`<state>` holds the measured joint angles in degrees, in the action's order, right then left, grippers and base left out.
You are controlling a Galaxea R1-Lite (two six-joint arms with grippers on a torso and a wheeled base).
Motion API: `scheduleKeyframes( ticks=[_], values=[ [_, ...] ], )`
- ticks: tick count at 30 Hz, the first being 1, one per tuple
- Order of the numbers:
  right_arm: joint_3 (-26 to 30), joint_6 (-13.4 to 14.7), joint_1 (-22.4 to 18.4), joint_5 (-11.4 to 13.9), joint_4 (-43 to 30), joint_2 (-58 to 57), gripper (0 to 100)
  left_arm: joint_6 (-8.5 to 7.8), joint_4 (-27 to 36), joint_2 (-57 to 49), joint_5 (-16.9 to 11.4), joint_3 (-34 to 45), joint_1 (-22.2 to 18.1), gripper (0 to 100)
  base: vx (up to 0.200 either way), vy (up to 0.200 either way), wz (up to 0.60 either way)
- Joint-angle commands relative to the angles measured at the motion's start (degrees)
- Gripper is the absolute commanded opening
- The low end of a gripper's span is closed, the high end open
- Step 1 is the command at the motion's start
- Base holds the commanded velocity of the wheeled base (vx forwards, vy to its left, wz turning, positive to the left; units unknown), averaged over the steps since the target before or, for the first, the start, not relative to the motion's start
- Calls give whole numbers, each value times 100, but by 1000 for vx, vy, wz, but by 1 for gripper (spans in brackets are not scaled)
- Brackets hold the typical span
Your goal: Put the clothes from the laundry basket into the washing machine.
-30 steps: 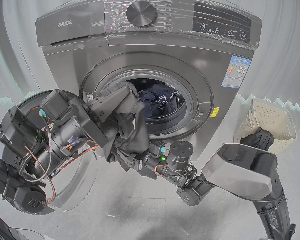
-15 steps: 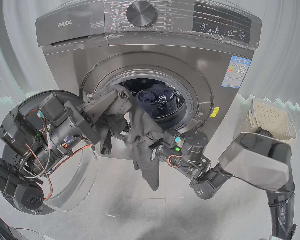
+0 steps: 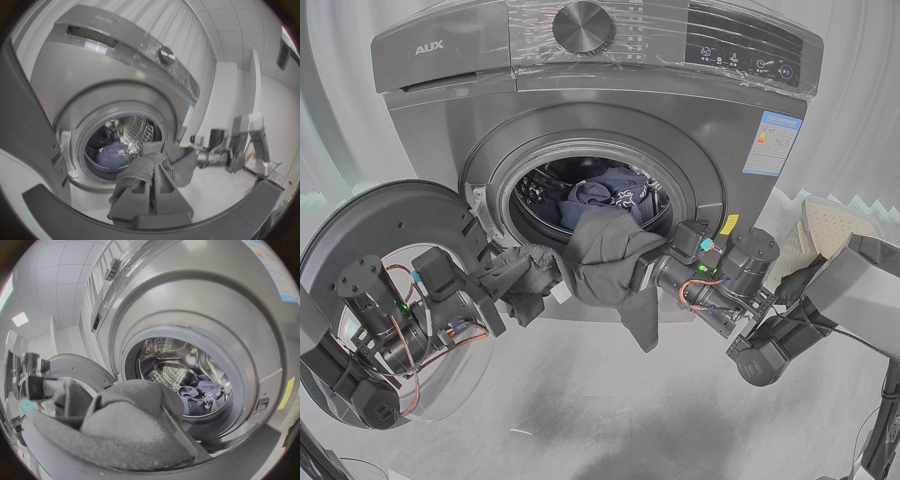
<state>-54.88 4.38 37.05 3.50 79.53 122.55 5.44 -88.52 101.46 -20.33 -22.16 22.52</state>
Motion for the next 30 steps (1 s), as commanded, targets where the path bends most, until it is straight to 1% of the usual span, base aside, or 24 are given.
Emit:
scheduleKeyframes(
  ticks=[1,2,3,8,9,11,12,13,14,15,16,19,21,23,27,30],
  values=[
    [74,28,39,2,10,-284,0,-219,-8,647,-6,107,-54,0,0,0,0],
    [65,28,39,2,10,-284,0,-219,-17,682,-6,107,-46,0,0,0,0],
    [74,28,31,2,10,-284,0,-219,-17,699,-14,116,-37,100,0,0,0],
    [48,28,13,2,10,-258,0,-210,-8,708,-23,291,-28,100,0,0,0],
    [4,19,-22,2,1,-258,0,-219,-17,761,-41,432,-28,100,0,0,0],
    [-49,19,-48,-7,-8,-249,0,-289,-17,823,-199,625,-19,100,0,0,0],
    [-93,19,-57,-7,-17,-232,0,-359,-8,840,-305,740,-19,100,0,0,0],
    [-102,19,-57,-7,-25,-232,0,-385,-17,849,-340,775,-19,100,0,0,0],
    [-172,28,-75,-7,-43,-232,0,-614,-17,946,-524,986,-19,100,0,0,0],
    [-181,19,-84,-7,-43,-223,0,-649,-17,972,-551,1012,-19,100,0,0,0],
    [-216,28,-119,-7,-52,-223,0,-860,-17,1069,-595,1109,-28,100,0,0,0],
    [-304,28,-128,-16,-61,-197,0,-1273,-17,1200,-621,1311,-10,100,0,0,0],
    [-357,28,-128,-77,-61,-161,0,-1387,-8,1218,-674,1399,7,100,0,0,0],
    [-357,37,-92,-121,-52,-126,0,-1414,-17,1200,-788,1452,86,100,0,0,0],
    [-295,98,-13,-130,-25,-47,0,-1414,-17,1104,-797,1293,139,100,0,0,0],
    [-216,107,110,-130,-17,-30,0,-1168,-8,761,-656,546,332,100,0,0,0]
  ],
)
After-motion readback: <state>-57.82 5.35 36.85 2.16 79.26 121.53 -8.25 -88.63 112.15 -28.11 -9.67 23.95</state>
